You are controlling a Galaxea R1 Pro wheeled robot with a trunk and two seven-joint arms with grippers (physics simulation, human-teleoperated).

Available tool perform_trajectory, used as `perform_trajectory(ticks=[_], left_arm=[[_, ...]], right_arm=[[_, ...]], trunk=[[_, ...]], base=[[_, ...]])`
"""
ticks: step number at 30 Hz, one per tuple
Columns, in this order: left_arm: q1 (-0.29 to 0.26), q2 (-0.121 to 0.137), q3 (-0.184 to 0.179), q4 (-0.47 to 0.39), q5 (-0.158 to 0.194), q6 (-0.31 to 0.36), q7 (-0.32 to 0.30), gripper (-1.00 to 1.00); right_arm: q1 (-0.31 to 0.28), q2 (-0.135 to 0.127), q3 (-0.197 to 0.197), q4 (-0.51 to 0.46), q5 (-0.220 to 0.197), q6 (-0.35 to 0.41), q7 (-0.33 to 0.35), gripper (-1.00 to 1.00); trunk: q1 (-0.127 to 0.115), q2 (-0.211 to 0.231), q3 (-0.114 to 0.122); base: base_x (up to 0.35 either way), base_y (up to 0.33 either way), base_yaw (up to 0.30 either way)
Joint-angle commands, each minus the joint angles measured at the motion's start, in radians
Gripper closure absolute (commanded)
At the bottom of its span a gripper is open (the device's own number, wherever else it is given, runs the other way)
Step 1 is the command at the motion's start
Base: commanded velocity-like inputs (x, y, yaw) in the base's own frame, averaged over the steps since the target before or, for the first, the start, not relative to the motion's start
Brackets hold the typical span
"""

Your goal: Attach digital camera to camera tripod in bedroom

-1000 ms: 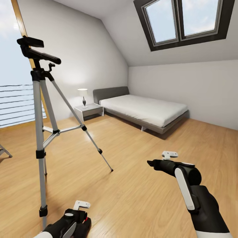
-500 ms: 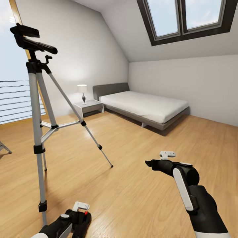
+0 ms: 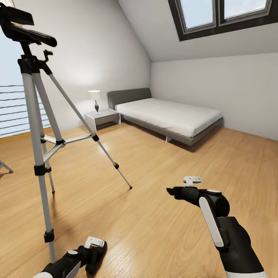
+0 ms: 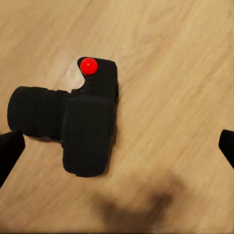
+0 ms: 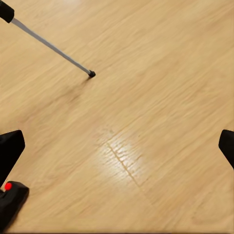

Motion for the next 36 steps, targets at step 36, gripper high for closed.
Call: perform_trajectory(ticks=[36], left_arm=[[-0.149, 0.059, -0.004, -0.024, -0.099, 0.154, -0.234, -1.00]], right_arm=[[-0.002, -0.001, 0.040, -0.001, 0.001, 0.004, -0.002, -1.00]], trunk=[[0.009, -0.005, -0.082]], base=[[0.000, 0.000, 0.000]])
